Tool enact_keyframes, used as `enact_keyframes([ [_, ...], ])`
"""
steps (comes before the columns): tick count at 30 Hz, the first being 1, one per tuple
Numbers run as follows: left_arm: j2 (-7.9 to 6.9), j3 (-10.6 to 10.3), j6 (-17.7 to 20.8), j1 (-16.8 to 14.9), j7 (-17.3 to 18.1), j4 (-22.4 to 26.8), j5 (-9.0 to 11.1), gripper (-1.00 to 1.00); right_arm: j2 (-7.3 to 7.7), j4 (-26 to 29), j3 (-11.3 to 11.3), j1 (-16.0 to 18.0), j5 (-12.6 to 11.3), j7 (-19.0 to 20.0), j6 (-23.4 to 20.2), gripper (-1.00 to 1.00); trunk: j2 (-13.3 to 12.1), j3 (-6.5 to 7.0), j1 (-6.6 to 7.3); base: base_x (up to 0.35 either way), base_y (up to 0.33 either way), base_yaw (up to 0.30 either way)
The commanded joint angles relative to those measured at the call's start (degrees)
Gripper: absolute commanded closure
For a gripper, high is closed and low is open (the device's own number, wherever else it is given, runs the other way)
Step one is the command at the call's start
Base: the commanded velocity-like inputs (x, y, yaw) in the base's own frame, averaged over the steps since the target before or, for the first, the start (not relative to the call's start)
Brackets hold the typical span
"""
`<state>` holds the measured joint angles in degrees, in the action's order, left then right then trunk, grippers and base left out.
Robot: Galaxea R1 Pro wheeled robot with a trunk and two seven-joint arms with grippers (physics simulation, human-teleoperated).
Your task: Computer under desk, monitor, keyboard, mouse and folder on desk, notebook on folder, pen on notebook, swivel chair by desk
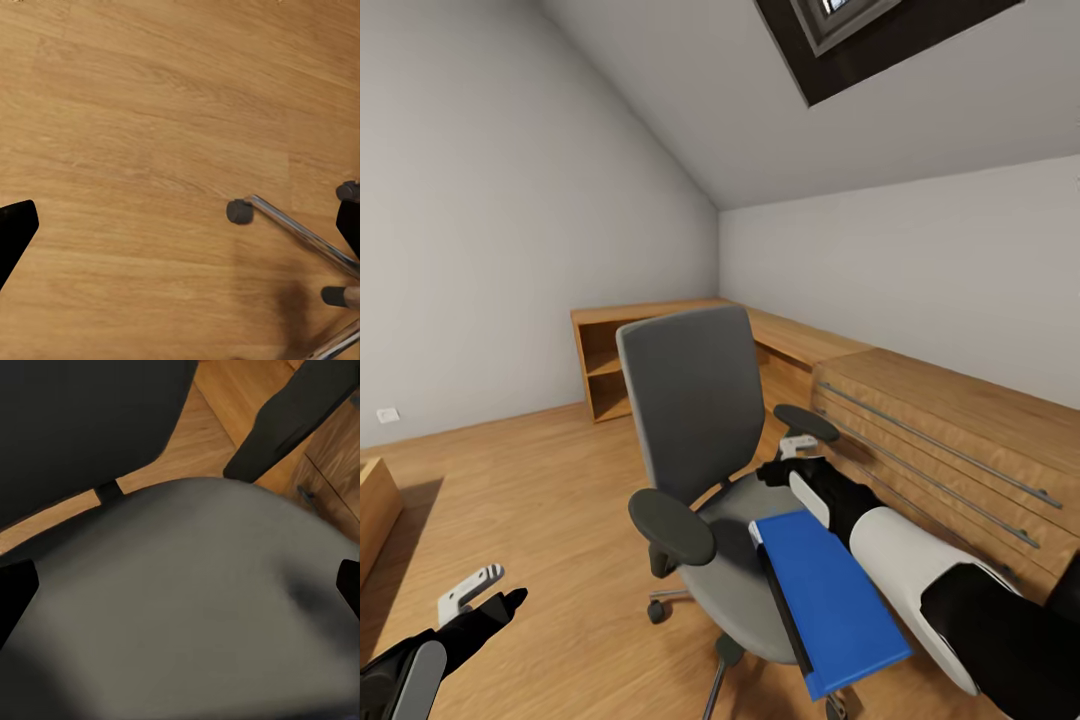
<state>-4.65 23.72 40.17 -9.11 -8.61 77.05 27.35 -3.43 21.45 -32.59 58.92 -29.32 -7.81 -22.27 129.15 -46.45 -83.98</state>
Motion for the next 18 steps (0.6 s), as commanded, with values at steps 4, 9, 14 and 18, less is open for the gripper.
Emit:
enact_keyframes([
  [4, -0.01, 0.0, 0.0, 0.0, -0.4, -0.2, 0.6, -1.0, 0.8, 1.5, -0.5, -0.2, -1.7, -0.5, -1.1, -1.0, 0.0, 0.3, 0.01, 0.0, 0.0, 0.0],
  [9, -0.01, -0.1, -0.3, 0.0, -0.4, -0.6, 0.6, -1.0, 2.01, 3.7, -0.5, -0.9, -2.6, -0.5, -2.3, -1.0, 0.0, 0.75, 0.01, 0.0, 0.0, 0.0],
  [14, -0.01, -0.1, -0.3, 0.0, -0.4, -0.7, 0.6, -1.0, 2.53, 5.8, -0.5, -1.7, -2.9, -0.5, -3.7, -1.0, 0.0, 1.19, 0.01, 0.0, 0.0, 0.0],
  [18, -0.01, -0.1, -0.3, 0.0, -0.4, -0.7, 0.6, -1.0, 2.72, 7.6, -0.5, -2.3, -3.0, -0.6, -4.8, -1.0, 0.0, 1.55, 0.01, 0.0, 0.0, 0.0],
])
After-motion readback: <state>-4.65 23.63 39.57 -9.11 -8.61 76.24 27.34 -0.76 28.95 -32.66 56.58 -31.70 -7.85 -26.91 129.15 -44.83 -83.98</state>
